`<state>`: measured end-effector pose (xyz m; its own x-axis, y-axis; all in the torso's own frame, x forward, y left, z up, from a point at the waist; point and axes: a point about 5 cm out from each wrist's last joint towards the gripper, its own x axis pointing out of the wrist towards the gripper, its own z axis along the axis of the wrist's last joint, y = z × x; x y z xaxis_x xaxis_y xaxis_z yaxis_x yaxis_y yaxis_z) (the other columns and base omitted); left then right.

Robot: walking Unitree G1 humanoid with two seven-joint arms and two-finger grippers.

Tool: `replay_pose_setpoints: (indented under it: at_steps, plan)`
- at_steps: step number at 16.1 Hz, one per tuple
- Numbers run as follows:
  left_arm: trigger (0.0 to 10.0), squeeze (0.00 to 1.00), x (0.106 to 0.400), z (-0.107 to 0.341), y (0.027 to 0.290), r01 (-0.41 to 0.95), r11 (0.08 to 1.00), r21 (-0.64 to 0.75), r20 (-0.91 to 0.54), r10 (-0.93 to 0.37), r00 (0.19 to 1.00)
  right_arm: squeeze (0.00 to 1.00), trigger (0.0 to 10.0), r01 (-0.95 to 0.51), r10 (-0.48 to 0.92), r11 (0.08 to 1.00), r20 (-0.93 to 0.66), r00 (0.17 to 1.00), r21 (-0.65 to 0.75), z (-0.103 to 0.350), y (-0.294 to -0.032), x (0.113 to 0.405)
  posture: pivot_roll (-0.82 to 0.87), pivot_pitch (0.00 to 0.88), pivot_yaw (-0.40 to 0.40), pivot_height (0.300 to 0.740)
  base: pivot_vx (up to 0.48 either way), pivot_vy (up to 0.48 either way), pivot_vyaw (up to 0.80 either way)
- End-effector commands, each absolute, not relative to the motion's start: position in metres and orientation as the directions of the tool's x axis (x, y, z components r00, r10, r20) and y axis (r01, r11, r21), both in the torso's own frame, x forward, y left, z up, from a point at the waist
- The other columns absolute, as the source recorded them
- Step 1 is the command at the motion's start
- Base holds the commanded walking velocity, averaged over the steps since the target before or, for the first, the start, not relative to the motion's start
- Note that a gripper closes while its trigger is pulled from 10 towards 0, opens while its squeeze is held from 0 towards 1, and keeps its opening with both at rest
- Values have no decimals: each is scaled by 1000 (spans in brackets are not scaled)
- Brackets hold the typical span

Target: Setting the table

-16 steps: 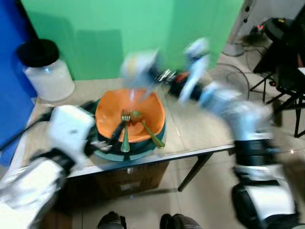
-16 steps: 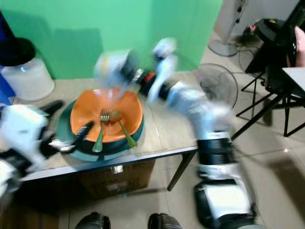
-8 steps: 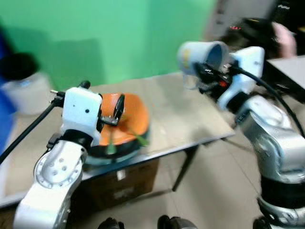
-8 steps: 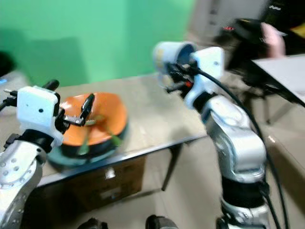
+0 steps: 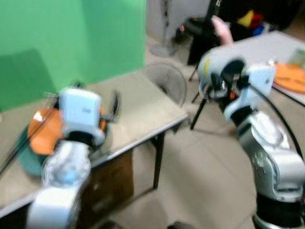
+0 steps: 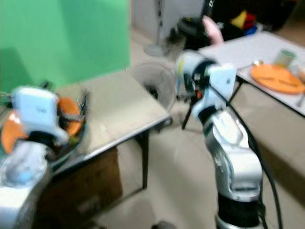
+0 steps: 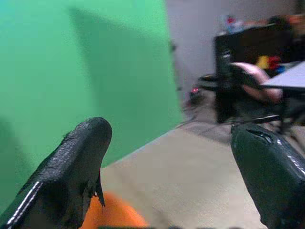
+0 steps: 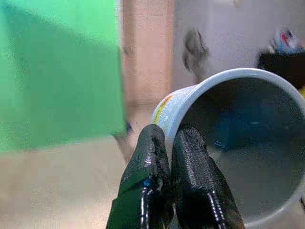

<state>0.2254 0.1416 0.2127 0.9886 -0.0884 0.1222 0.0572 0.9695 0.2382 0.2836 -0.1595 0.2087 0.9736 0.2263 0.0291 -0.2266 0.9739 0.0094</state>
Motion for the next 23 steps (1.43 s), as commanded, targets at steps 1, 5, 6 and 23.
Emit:
replay_pose_setpoints:
  at_steps: [1,5,6,23]
  plan:
    - [10000,157,224,214,146,43,967,250,127,-77,989,0,10000,-259,259,966,0,966,0,206,-157,283,-49,0,-27,740,0,0,-788]
    - [10000,90,221,207,150,10,970,245,110,-38,993,0,10000,-261,259,963,-51,965,-61,194,-156,280,-53,0,-37,740,0,0,-788]
    - [10000,102,221,206,149,11,972,233,113,-39,993,0,10000,-269,263,959,-64,963,-94,191,-156,279,-56,0,-37,740,0,0,-788]
    - [10000,98,229,194,141,105,966,237,82,-127,988,0,10000,-101,87,986,-109,990,-135,184,-175,276,-83,0,-18,740,362,0,-787]
